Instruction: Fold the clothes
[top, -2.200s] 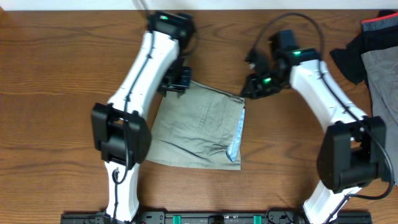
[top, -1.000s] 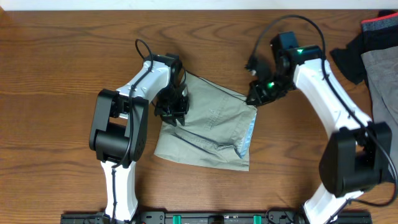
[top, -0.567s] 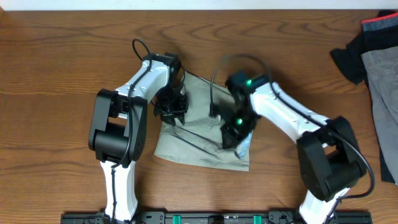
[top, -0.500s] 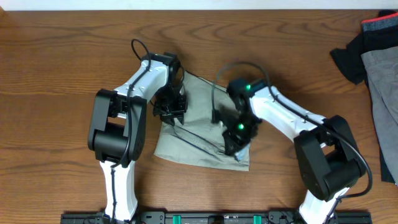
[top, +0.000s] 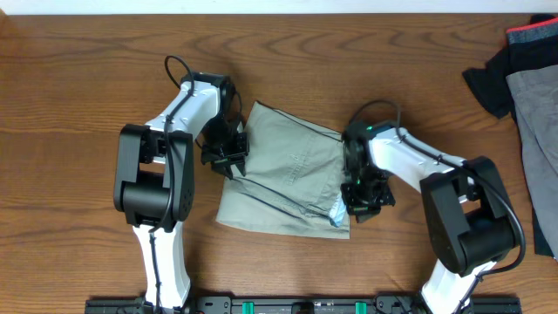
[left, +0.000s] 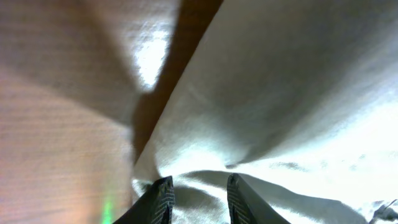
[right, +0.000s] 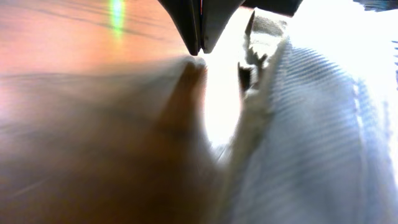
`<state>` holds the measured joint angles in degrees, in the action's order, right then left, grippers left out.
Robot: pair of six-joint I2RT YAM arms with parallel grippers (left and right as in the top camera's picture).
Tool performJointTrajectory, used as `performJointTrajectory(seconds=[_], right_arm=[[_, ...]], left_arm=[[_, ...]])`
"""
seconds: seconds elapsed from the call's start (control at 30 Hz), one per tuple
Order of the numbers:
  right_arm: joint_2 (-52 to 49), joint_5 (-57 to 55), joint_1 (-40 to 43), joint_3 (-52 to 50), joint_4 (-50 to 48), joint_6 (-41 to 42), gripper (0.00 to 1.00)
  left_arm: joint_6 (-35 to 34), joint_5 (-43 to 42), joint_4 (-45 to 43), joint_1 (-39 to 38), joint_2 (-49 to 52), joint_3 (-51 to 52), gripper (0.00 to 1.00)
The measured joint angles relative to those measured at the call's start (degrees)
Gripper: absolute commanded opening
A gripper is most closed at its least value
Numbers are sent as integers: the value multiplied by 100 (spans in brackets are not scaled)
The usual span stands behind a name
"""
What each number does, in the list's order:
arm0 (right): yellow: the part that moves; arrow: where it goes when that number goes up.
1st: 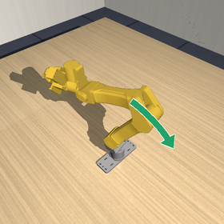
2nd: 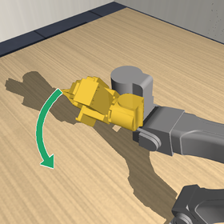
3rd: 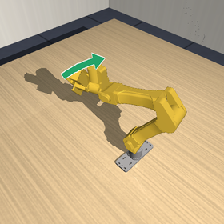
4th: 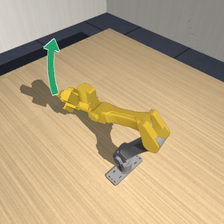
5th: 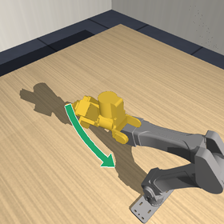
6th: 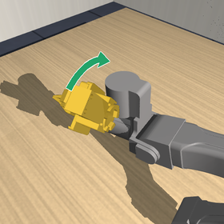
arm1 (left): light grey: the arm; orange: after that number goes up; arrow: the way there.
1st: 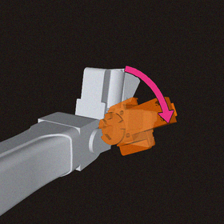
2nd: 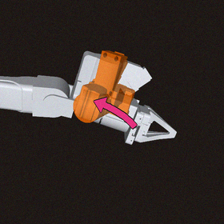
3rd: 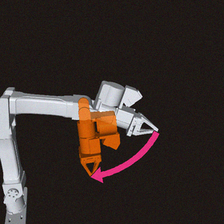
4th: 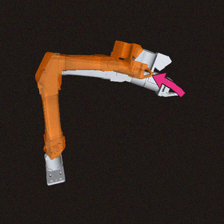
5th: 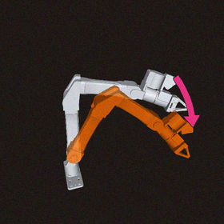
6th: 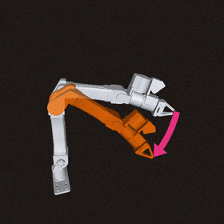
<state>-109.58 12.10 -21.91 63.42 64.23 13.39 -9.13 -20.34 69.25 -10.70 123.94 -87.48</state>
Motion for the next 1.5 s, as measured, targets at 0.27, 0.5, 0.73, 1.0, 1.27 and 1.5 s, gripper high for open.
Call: performJointTrajectory(seconds=[0.27, 0.5, 0.73, 1.0, 1.27, 1.5], right_arm=[[280, -48, 264, 743, -527, -72, 2], [313, 431, 293, 800, -2157, -612, 5], [291, 195, 297, 798, -3388, -804, 1], [-334, 120, 341, 793, -3027, -756, 1], [-437, 431, 365, 881, -1768, -302, 1], [-476, 584, 267, 820, -704, 472, 1]], left_arm=[[28, 103, -28, 361, -752, -37, 52], [-11, 68, -22, 422, -1069, -118, 6], [13, -57, 494, 101, -1069, -11, 6], [15, -94, 103, -407, -1069, 966, 8], [11, -94, -1252, -391, -1067, 1552, 9], [151, -229, -2747, -232, -1075, 1534, 13]])
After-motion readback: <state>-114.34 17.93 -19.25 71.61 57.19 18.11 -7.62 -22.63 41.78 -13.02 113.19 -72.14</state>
